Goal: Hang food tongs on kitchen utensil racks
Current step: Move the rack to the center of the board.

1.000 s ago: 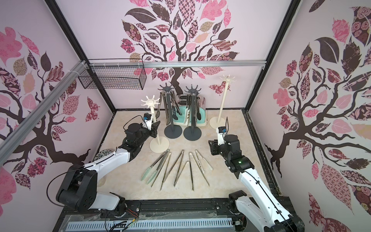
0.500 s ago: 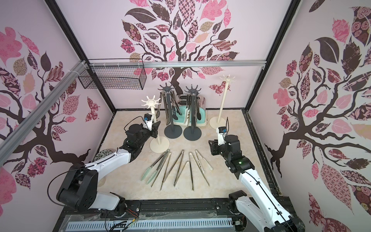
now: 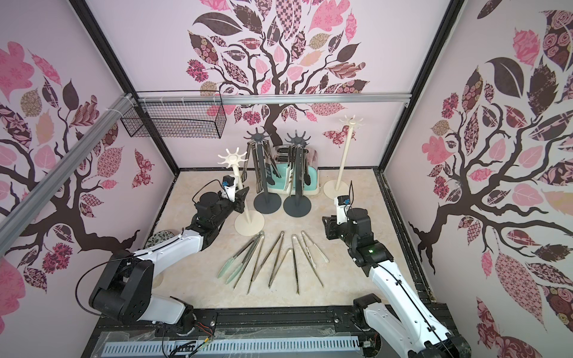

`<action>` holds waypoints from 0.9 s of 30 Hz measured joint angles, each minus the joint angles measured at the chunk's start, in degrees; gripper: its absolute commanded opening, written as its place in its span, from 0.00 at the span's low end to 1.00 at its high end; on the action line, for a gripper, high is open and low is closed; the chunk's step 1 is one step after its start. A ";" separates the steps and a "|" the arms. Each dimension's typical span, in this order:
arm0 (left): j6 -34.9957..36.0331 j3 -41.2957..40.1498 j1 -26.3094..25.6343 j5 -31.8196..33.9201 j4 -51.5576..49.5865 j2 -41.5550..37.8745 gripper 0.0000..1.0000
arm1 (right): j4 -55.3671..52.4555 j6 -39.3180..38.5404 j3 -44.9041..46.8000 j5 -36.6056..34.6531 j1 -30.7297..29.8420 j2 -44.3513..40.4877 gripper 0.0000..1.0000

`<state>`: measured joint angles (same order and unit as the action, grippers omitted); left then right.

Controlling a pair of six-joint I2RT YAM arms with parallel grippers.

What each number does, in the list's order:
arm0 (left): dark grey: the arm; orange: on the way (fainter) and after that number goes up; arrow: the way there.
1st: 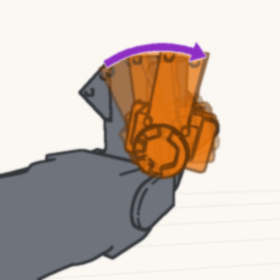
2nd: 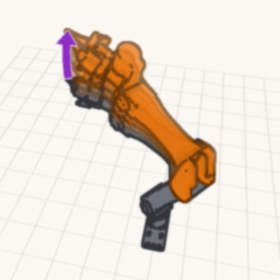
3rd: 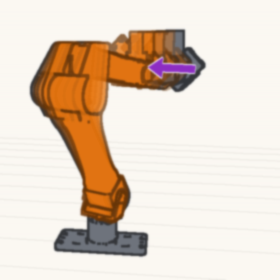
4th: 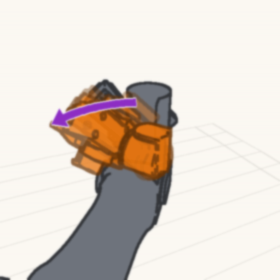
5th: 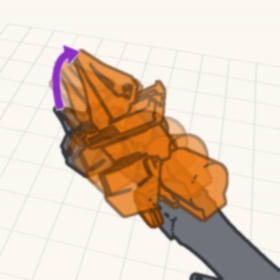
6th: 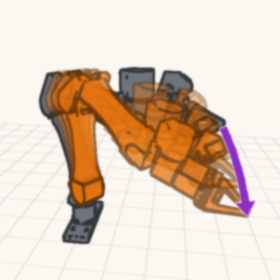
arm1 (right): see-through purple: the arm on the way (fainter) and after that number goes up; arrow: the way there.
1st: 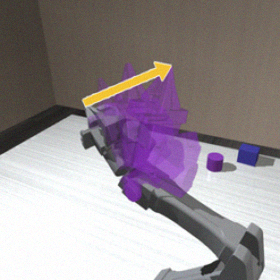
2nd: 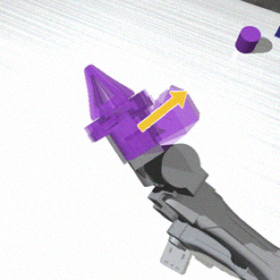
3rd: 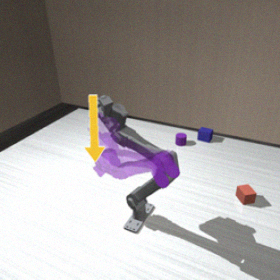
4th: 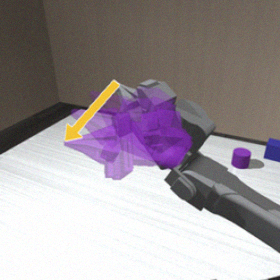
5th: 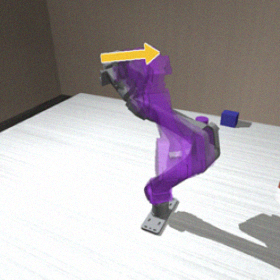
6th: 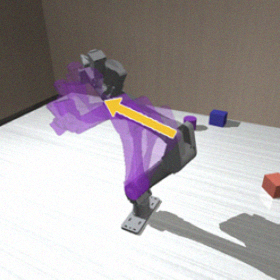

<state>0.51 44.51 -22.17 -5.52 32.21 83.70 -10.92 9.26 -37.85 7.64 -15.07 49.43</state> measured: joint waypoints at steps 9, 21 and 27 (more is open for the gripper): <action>0.00 0.28 -2.14 0.70 -1.03 -0.17 0.00 | 0.00 0.00 0.00 -0.09 0.00 0.00 0.41; -0.11 1.51 -8.87 0.26 -0.96 1.36 0.00 | 0.00 0.00 0.00 -0.39 0.00 0.00 0.41; -0.22 2.03 -9.07 0.20 -0.02 2.40 0.00 | 0.02 0.00 0.00 -0.42 0.00 0.00 0.41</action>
<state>0.30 46.54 -31.24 -5.32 32.18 86.11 -10.90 9.26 -37.85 7.22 -15.07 49.43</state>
